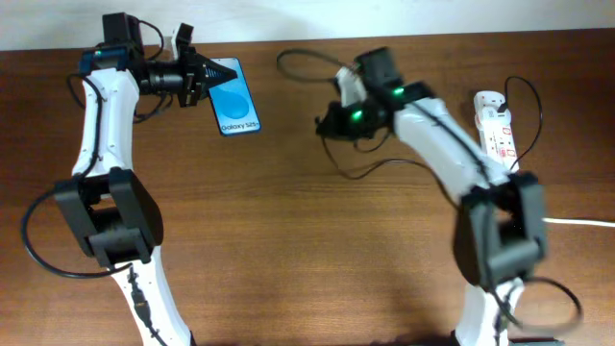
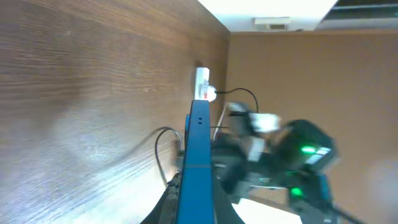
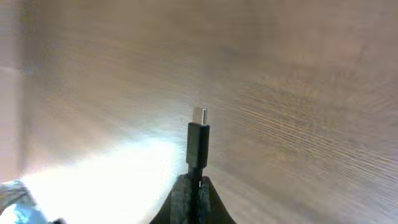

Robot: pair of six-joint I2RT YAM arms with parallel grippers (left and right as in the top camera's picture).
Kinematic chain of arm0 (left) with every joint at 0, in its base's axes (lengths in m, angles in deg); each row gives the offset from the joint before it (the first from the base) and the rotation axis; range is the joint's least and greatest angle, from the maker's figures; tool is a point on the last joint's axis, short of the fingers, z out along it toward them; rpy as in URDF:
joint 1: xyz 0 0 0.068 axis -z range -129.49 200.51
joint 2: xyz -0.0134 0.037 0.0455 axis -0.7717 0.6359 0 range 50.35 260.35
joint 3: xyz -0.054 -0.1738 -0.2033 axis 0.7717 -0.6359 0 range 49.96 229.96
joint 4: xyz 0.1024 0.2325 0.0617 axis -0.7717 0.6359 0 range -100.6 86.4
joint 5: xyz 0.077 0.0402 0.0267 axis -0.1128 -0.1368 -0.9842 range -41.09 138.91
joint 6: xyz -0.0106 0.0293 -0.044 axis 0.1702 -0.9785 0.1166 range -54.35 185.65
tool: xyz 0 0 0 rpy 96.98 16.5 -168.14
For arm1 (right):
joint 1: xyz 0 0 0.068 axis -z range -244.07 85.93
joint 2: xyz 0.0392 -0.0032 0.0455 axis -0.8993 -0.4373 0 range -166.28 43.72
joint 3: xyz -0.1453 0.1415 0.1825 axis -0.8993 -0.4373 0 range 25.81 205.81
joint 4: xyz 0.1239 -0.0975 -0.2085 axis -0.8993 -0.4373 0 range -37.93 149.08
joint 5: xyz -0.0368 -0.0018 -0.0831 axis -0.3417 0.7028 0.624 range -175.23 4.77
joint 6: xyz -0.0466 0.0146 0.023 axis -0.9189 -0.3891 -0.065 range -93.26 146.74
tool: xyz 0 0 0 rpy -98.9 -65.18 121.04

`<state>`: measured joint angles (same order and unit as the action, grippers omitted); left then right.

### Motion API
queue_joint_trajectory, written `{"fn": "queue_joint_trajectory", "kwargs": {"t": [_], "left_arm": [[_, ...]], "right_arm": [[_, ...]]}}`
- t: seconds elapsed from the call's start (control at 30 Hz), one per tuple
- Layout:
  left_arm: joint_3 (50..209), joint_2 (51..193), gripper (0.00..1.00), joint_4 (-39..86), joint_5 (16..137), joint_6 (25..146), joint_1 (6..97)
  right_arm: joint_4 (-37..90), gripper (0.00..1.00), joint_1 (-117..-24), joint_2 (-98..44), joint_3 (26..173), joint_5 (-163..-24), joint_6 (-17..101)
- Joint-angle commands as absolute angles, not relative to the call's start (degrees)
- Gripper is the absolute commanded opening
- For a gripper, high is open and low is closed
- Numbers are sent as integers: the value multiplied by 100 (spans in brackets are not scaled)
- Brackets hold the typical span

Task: Plug charger to phone and switch on socket
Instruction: 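Lower the right gripper onto the black cable's USB-C end and grasp it, then lift the USB-C plug with the right gripper up to the phone's bottom port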

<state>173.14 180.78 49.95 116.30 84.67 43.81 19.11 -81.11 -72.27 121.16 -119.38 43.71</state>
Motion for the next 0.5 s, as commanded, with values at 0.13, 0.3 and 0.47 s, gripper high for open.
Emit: {"fn": "queue_joint_trajectory", "kwargs": {"t": [0.13,0.3,0.47], "left_arm": [[17375,18043,0,4646,12465,8395,4807],[17375,18043,0,4648,12629,8328,4890],[17375,18043,0,4652,12780,7958,5039]], "right_arm": [[879,5,-7287,-5541,12160,-13022,3219],[1078,5,-6751,-4501,11209,-13628,3173],[1880,4,-6563,-3330,9535,-13715,3921]]}}
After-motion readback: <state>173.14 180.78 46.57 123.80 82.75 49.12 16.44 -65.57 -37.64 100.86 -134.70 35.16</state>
